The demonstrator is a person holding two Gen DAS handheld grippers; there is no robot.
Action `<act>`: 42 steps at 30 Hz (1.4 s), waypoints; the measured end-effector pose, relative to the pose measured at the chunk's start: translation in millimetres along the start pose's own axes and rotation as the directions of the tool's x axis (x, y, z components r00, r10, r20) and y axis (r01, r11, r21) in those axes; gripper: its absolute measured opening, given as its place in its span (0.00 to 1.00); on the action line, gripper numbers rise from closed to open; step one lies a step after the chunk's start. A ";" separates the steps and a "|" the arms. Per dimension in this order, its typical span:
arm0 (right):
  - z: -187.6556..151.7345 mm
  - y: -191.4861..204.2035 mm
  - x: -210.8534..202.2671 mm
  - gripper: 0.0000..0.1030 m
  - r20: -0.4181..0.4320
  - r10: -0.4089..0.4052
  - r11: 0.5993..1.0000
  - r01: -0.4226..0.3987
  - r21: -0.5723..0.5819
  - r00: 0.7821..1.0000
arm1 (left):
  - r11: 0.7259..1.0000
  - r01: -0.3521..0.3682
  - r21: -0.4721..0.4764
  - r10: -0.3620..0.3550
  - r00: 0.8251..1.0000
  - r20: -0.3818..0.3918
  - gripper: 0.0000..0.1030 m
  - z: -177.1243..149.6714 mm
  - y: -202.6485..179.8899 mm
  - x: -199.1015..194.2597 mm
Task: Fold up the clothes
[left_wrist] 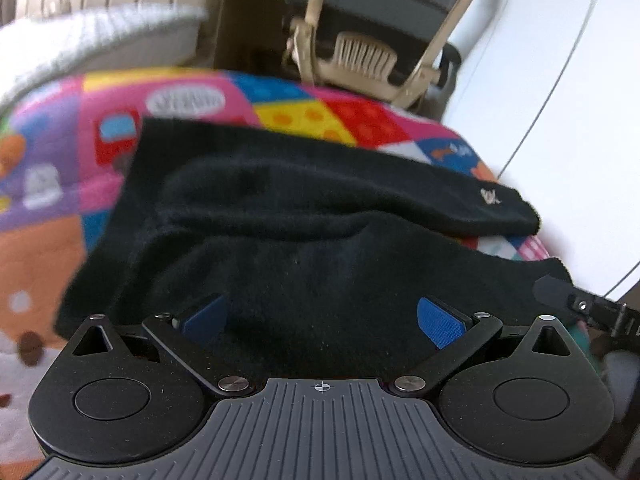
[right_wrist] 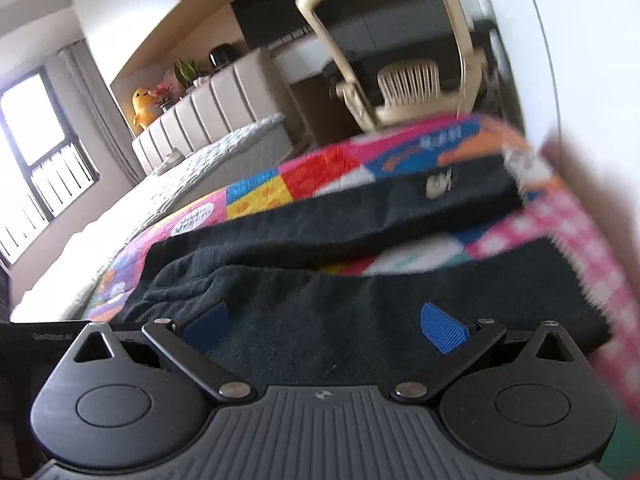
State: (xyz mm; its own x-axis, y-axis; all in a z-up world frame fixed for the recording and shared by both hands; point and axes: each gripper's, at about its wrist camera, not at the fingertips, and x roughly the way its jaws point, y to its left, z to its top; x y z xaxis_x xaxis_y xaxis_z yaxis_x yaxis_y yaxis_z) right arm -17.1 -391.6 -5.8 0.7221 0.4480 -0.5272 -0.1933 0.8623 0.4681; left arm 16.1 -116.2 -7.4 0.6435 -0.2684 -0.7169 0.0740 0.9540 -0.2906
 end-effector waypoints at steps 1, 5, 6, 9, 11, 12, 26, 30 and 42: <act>-1.0 -4.7 2.0 1.00 0.001 0.017 0.999 -0.017 0.032 1.000 | 1.000 0.006 -0.001 -0.006 1.000 -0.004 1.00 1.4 2.1 1.8; -5.1 -18.1 -1.8 1.00 0.038 0.077 0.990 -0.080 0.112 0.996 | 1.000 0.004 -0.007 -0.004 1.000 -0.007 1.00 5.5 9.8 4.6; -5.9 -20.7 -2.5 1.00 0.041 0.093 0.988 -0.098 0.121 0.995 | 1.000 0.010 -0.010 -0.010 1.000 -0.008 1.00 6.3 11.9 4.9; -7.0 -24.9 -3.1 1.00 0.037 0.130 0.983 -0.133 0.125 0.991 | 1.000 0.024 -0.007 -0.024 1.000 -0.012 1.00 7.2 14.6 5.4; -7.6 -24.4 -3.1 1.00 0.034 0.138 0.984 -0.141 0.107 0.990 | 1.000 0.022 0.012 -0.022 1.000 -0.021 1.00 7.2 12.6 6.6; -8.4 -23.9 -3.1 1.00 0.036 0.141 0.985 -0.144 0.094 0.989 | 0.999 0.014 0.037 -0.013 0.999 -0.035 1.00 8.2 10.3 7.9; -9.7 -23.7 -3.4 1.00 0.054 0.144 0.985 -0.148 0.085 0.988 | 0.969 -0.239 -0.062 0.243 0.968 0.065 0.94 100.4 77.2 30.0; -9.9 -22.5 -3.3 1.00 0.053 0.138 0.987 -0.142 0.080 0.989 | 0.952 -0.293 -0.088 0.299 0.952 0.064 0.79 121.7 94.8 43.8; -2.2 -10.4 -2.5 0.99 0.032 0.066 0.997 -0.066 0.024 0.997 | 0.971 -0.240 -0.011 0.240 0.967 0.088 0.41 124.9 88.4 59.8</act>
State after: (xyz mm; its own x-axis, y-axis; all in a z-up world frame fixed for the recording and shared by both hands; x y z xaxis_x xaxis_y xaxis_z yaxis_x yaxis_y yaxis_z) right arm -18.3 -401.2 -10.9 0.7285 0.4959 -0.4726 -0.2246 0.8247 0.5191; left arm 156.3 -31.2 3.1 0.7067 -0.0188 -0.7072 -0.0911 0.9889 -0.1173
